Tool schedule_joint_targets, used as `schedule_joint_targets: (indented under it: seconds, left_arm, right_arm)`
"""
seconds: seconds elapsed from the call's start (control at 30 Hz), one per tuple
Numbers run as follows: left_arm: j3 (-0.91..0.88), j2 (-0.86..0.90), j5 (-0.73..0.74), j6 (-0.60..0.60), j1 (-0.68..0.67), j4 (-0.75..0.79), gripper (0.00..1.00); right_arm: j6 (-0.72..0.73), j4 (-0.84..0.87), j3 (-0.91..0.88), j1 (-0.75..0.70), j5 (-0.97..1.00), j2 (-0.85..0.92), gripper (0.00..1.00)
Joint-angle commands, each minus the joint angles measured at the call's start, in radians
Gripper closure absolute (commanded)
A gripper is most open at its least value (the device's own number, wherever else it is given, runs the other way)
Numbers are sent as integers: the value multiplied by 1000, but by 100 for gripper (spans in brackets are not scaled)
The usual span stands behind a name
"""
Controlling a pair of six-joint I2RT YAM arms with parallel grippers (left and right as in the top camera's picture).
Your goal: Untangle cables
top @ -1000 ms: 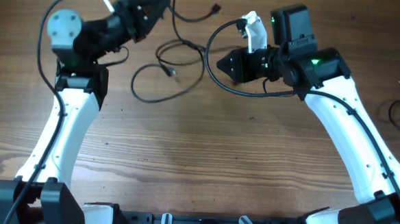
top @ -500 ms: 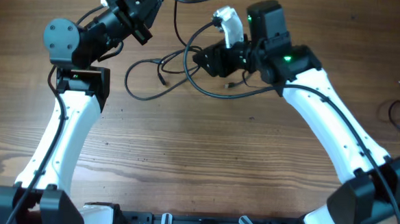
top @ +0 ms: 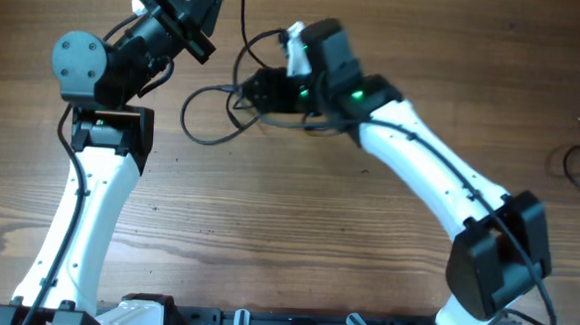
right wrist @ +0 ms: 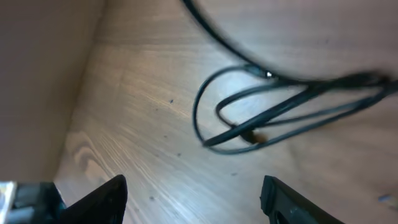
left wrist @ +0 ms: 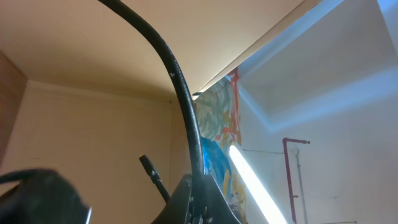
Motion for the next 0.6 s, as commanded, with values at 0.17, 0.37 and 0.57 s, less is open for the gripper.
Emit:
schedule_joint_targets:
  seconds: [0.17, 0.37, 0.57]
  left_arm:
    - [8, -17, -8, 5, -3, 7, 96]
    - [8, -17, -33, 553, 19, -343, 96]
    - [8, -17, -318, 1087, 146, -701, 96]
  right_arm:
    - [256, 190, -13, 35, 172, 188, 52]
    - [25, -77, -13, -41, 61, 121, 96]
    - [-158, -374, -13, -340, 58, -211, 96]
